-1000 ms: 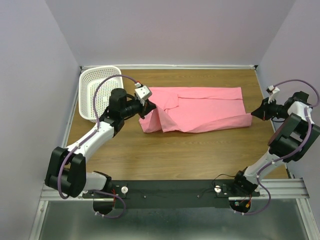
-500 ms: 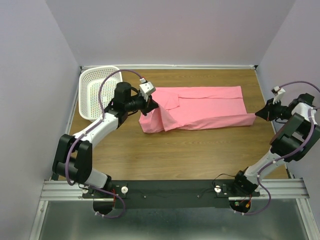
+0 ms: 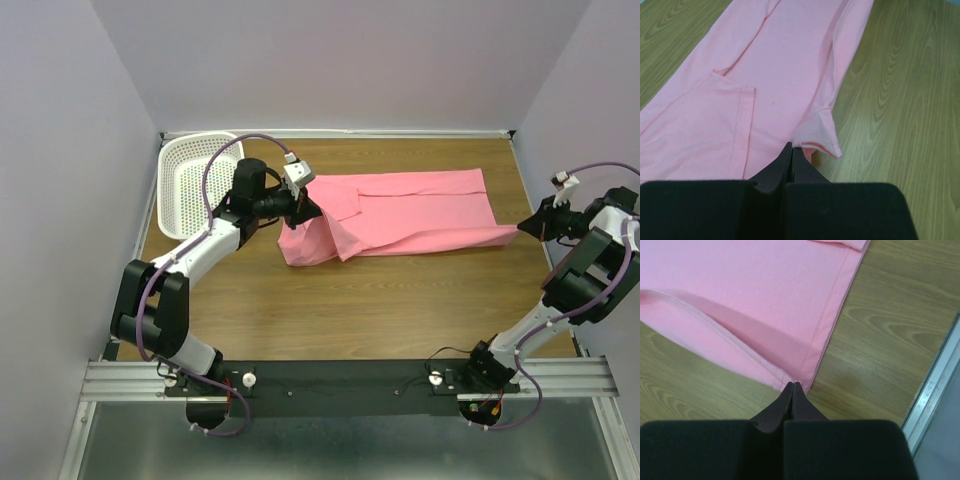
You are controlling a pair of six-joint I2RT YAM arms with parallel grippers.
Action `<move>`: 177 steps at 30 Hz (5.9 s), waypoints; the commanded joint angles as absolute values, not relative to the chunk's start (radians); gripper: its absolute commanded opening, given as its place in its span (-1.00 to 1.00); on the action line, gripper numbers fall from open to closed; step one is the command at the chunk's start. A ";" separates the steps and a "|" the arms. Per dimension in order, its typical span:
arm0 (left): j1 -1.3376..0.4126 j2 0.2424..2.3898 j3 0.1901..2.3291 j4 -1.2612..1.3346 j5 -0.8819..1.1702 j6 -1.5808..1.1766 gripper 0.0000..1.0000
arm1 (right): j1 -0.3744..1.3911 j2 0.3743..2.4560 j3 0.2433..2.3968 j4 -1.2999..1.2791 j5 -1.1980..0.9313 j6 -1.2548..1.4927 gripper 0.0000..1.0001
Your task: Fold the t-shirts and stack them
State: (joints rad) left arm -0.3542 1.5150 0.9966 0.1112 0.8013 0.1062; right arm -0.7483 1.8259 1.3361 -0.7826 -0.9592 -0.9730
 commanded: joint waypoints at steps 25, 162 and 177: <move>-0.327 1.657 1.241 0.006 0.776 0.063 -1.00 | -0.805 1.913 1.447 -0.715 -0.914 -0.930 -0.99; -0.244 1.894 1.479 -0.224 0.632 0.041 -1.00 | -0.505 1.904 1.322 -0.474 -0.891 -0.675 0.25; -0.270 2.057 1.706 -0.356 0.630 0.061 -1.00 | -0.491 1.844 1.255 -0.476 -0.908 -0.696 0.28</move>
